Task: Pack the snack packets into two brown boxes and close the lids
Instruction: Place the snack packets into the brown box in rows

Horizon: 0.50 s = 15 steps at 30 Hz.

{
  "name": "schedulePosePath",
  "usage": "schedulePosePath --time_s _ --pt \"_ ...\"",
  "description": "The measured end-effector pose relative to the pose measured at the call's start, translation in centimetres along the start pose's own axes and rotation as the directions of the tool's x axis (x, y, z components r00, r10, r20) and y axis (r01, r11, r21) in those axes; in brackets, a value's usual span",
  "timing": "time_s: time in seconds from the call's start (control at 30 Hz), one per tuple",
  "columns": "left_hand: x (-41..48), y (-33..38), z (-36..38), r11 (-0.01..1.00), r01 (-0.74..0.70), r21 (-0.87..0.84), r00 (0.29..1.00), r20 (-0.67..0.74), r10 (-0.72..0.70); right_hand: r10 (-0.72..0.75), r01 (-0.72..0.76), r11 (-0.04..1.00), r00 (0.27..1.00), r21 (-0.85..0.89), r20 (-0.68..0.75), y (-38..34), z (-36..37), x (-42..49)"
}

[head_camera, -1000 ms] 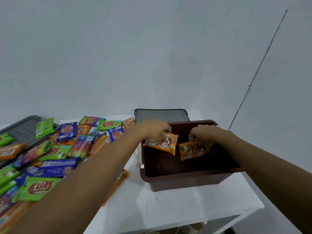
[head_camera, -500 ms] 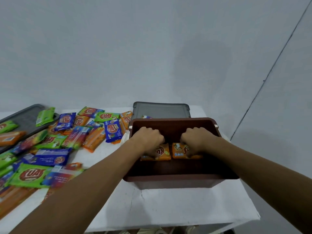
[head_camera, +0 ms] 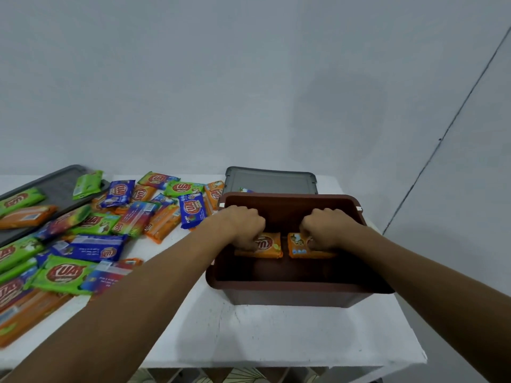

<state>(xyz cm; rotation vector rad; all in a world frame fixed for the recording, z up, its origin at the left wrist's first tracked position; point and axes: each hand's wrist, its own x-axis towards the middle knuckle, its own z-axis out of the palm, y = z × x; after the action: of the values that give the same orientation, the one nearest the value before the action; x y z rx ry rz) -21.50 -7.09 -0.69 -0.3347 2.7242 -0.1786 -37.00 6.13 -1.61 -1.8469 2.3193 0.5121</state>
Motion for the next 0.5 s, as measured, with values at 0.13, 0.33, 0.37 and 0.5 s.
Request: schedulePosePath --time_s 0.13,0.33,0.37,0.5 --pt "-2.9 -3.6 0.9 0.995 -0.05 -0.084 0.946 -0.323 0.02 0.019 -0.008 0.999 0.974 0.052 -0.225 -1.4 -1.5 0.4" --pt "-9.8 -10.6 5.7 0.985 -0.01 -0.173 0.852 -0.516 -0.082 -0.042 0.084 0.993 0.904 0.079 -0.426 -7.0 -5.3 2.9" --pt "-10.9 -11.9 6.6 0.981 0.05 -0.188 0.873 -0.468 -0.135 -0.043 0.091 0.992 0.894 0.088 -0.446 -8.2 -6.0 3.4" --pt "-16.1 -17.9 10.8 0.95 0.241 -0.197 0.916 -0.278 -0.289 -0.088 0.17 0.978 0.861 0.121 -0.502 -14.3 -8.9 5.2"
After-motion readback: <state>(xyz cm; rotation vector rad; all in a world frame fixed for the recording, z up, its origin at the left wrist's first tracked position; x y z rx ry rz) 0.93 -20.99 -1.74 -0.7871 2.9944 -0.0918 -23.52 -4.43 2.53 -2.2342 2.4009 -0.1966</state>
